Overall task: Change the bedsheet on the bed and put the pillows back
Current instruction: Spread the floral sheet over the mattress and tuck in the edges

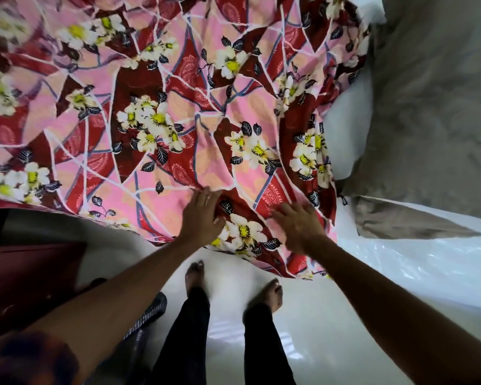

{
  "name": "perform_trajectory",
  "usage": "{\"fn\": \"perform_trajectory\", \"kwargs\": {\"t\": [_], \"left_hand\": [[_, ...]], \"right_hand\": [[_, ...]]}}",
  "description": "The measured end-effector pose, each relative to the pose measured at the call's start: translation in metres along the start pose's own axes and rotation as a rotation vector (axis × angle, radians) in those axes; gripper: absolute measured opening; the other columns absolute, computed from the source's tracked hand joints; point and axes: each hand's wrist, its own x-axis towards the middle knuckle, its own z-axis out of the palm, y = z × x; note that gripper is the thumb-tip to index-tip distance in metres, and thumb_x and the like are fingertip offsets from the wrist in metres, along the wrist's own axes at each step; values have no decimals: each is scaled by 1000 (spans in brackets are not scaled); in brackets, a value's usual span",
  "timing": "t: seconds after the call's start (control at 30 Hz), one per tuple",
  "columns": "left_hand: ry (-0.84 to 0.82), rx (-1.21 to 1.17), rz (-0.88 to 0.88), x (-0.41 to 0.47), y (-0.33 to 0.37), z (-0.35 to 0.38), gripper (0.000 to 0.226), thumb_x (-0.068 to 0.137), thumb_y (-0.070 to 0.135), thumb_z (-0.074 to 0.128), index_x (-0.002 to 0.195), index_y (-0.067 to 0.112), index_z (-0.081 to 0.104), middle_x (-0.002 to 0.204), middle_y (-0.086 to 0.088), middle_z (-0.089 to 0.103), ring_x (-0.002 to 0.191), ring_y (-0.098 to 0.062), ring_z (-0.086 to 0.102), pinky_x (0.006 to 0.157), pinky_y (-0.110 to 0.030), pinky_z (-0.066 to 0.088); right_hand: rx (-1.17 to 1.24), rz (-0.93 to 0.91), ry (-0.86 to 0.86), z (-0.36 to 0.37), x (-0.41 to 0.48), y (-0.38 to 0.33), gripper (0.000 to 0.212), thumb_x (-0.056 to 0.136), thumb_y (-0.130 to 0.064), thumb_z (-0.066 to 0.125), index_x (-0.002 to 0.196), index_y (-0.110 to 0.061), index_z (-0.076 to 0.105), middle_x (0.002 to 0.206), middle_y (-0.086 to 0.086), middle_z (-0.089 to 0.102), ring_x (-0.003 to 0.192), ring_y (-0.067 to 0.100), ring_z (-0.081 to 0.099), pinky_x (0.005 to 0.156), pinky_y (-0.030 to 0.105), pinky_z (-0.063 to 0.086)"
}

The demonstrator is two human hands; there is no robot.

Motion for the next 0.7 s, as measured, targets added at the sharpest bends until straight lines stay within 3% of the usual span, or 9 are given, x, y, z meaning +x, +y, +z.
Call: {"fn": "perform_trajectory", "kwargs": {"t": [0.13,0.27,0.37,0.47,0.57,0.7], "left_hand": [[-7,-10,-36,-10,24,10,69,77,38,64,141,12,53,145,-20,49,135,-45,42,103,-56,44],[4,-9,0,-7,59,11,61,77,36,63,132,11,59,138,-18,54,129,-42,49,96,-53,51],[-10,-99,14,3,95,7,49,82,32,64,128,14,61,136,-13,54,126,-36,50,96,-49,49],[-76,-325,-34,17,134,7,45,89,25,69,132,16,58,130,-6,57,116,-26,56,92,-40,51],[-121,-573,-111,34,181,3,33,92,19,68,124,19,61,119,-1,64,108,-17,62,84,-26,50],[-156,-747,-108,59,235,-2,31,93,19,68,124,17,62,111,4,66,99,-9,62,72,-5,45]], "right_hand": [[-78,152,-35,-5,-16,45,47,85,-47,63,128,-28,61,134,-2,54,128,23,50,107,45,36],[77,180,-5,-16,-41,66,37,88,-38,55,124,-32,64,126,-3,60,123,25,56,101,45,44],[382,193,225,-19,-62,84,39,86,-45,47,112,-27,70,115,4,64,110,31,61,90,43,49],[689,158,514,-17,-90,96,22,88,-32,61,103,-23,73,103,3,69,96,24,64,75,30,46],[806,247,783,-14,-124,114,15,87,-19,66,100,-19,74,98,0,69,87,19,63,72,29,48],[778,410,1076,-20,-158,161,16,89,-25,61,98,-18,73,99,-2,70,88,24,66,76,38,53]]}}
